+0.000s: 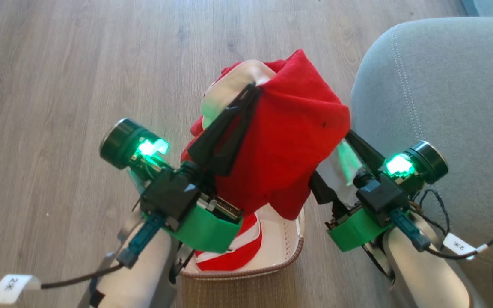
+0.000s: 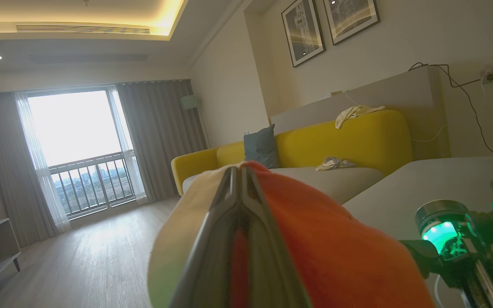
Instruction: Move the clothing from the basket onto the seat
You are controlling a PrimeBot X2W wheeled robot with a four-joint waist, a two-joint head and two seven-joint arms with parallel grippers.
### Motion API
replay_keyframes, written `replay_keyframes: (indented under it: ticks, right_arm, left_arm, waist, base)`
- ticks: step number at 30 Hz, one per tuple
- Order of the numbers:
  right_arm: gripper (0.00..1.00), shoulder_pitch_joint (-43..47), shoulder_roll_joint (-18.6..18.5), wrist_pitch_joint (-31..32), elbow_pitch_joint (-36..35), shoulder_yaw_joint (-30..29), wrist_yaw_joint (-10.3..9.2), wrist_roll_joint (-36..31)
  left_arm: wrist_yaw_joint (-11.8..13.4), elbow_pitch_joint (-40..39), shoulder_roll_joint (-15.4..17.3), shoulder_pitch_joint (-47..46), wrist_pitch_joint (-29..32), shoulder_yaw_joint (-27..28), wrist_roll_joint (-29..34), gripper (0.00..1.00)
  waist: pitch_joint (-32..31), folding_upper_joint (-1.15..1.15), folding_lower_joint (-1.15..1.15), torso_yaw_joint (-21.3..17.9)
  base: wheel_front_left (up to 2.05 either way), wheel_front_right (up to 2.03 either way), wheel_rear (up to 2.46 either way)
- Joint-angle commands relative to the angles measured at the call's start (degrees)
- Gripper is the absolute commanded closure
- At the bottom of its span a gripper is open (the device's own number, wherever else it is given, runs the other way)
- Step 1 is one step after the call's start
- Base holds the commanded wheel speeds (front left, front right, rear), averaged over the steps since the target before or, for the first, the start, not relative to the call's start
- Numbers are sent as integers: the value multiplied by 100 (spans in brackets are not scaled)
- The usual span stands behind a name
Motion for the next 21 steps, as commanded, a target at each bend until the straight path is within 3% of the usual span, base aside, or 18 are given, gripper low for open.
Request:
replay_keyframes:
  ticks: [1, 13, 21]
  right_arm:
    - [0, 36, 67, -52, -212, 65, -1, -22]
    - [0, 462, 143, -52, -381, -213, -1, -37]
    - [0, 252, -43, -52, -181, 174, -1, -242]
  left_arm:
    - [67, -191, -25, -130, -26, 248, -41, 100]
    - [44, -185, -25, -56, -26, 571, -97, 100]
    - [7, -194, -26, -14, -26, 338, -127, 100]
  waist:
    - [-10, 0, 0, -9]
    - [-100, 0, 0, -137]
    - [-205, 0, 0, -85]
  base:
    - [0, 0, 0]
    - [0, 0, 0]
    - [0, 0, 0]
